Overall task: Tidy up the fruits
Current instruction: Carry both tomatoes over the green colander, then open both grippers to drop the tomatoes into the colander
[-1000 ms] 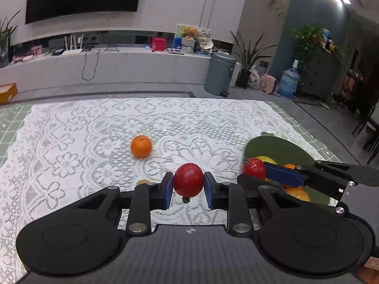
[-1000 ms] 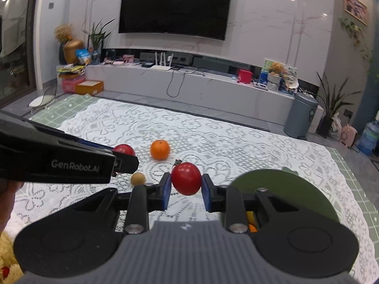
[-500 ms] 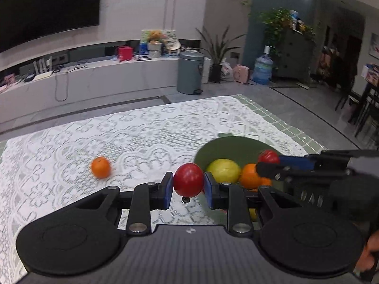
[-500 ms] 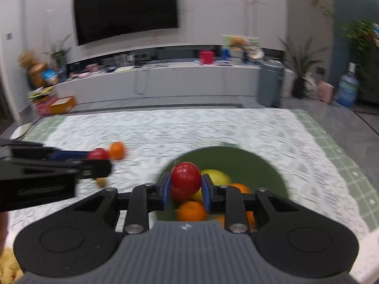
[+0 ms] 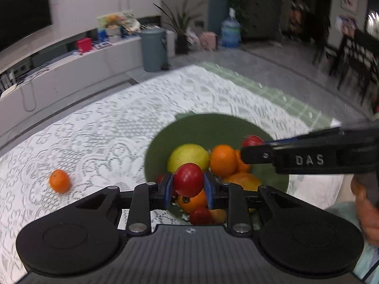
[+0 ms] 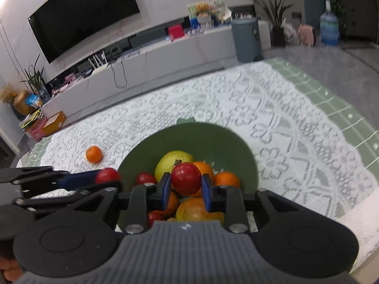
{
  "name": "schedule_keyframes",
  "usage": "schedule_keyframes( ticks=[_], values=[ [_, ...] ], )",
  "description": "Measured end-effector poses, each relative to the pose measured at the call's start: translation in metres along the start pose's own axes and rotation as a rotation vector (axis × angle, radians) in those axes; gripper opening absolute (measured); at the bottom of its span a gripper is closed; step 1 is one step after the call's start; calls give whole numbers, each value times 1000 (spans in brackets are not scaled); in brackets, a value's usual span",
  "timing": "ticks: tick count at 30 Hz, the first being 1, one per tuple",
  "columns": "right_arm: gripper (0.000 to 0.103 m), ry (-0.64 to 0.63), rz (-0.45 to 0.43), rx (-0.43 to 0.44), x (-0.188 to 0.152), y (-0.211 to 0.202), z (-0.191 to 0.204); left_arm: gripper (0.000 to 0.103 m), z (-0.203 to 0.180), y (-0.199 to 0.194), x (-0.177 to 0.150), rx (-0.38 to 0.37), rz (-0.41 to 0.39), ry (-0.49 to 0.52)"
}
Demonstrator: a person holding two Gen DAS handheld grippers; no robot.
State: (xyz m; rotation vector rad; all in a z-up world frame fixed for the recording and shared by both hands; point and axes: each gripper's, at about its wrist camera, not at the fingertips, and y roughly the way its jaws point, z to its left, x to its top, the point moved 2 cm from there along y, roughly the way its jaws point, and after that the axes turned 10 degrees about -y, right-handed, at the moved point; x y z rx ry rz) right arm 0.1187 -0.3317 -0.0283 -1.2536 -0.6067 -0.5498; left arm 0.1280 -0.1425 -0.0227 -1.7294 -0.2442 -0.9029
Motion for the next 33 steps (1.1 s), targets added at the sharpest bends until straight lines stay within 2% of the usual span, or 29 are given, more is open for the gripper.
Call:
schedule_keyframes(
  ticks=[6,16,26,31,33],
  values=[
    [24,48,100,84,4,25,-3,30,-9,24,-8,1,76,126],
    [24,52,221,119,10,66,-1,30,-6,47,-14,-2,137,141],
    [25,42,240,138,10,70,2,31,-1,51,-15,-15,130,115],
    [26,46,238,139,10,70,2,34,-1,49,-16,-19,121,111],
    [29,49,236,141,10,70,1,35,0,49,-16,-22,120,108]
  ],
)
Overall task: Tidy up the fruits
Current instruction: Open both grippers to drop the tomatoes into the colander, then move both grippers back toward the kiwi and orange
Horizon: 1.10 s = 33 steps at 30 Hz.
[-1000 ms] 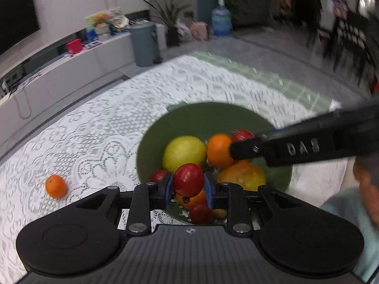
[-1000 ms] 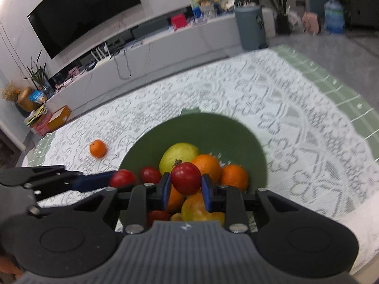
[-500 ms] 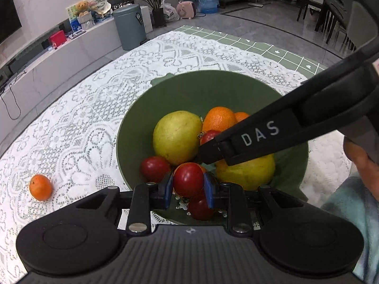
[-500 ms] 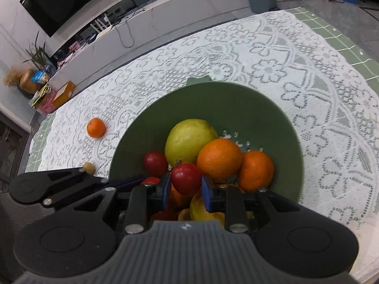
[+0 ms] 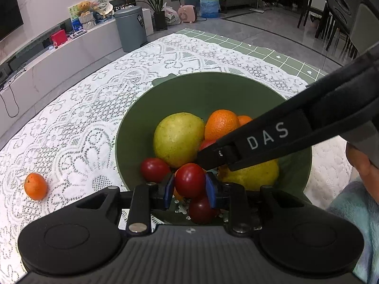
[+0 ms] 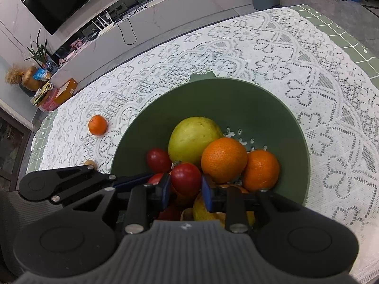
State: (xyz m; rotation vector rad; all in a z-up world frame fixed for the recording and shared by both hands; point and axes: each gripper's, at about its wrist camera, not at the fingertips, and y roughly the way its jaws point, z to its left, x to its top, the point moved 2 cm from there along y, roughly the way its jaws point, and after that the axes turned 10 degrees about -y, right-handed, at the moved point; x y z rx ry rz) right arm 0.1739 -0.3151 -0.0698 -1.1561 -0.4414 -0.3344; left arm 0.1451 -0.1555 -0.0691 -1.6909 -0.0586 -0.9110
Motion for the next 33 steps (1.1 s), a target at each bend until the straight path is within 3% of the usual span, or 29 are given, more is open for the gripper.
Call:
schedule_keyframes(
  ticks=[2,12,15,26,33],
  values=[
    [38,-2,-9,10,0,-2,0,36,0,-1,0,-2,-2,-1],
    [42,-5,-66,2,-1,-11,1,47,3,-15,3,-22,-38,-29],
    [50,-12,-88,-5,-1,-15,2,47,3,-24,3,-23,-59,-41],
    [55,-82,-219,-144,-7,-37,17,49,23,-67,-5,35,-156,-114],
    [57,-162,-352,-256,-15,-55,41,53,54,-88,-20,87,-205,-238]
  ],
)
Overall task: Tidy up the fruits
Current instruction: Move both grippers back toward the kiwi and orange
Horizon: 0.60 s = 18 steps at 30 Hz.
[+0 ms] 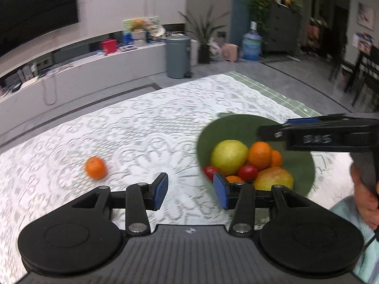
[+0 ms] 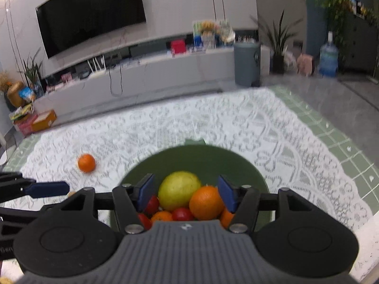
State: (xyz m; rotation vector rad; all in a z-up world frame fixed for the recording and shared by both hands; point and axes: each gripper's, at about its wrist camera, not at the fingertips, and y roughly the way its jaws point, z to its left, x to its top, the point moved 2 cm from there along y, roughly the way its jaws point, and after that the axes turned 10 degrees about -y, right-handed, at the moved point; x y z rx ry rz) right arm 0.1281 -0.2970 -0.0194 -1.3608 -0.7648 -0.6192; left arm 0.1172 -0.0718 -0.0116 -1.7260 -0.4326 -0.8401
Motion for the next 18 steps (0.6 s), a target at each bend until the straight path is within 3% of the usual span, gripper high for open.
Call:
schedule_keyframes(
  ticks=[7,18],
  values=[
    [58,16,-107,40,0,-13,31,53,45,-14,-8,63,-37,-88],
    [57,-158,-151,91,-5,-2,113,53,109,-30,-26,75,-71,-235]
  ],
)
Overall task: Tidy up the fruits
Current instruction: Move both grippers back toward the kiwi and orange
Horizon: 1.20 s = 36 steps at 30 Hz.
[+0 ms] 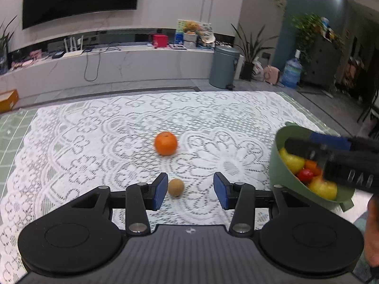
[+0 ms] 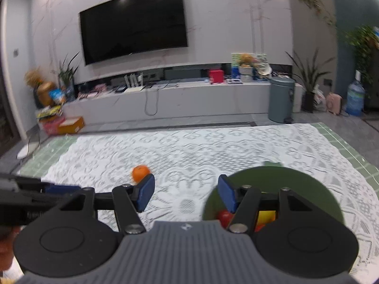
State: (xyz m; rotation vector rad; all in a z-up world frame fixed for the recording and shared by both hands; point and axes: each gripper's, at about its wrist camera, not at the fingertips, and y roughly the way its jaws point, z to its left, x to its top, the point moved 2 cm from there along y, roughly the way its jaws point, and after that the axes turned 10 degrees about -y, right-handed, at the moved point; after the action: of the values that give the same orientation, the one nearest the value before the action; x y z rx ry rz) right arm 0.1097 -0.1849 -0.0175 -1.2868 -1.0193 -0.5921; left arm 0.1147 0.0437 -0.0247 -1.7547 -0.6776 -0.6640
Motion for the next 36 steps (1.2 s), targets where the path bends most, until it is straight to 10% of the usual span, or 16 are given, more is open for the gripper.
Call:
schedule_keyframes(
  ticks=[36],
  values=[
    [17,-312,210,63,-19,117,75,47,47,68,-11,-28,92,-81]
  ],
)
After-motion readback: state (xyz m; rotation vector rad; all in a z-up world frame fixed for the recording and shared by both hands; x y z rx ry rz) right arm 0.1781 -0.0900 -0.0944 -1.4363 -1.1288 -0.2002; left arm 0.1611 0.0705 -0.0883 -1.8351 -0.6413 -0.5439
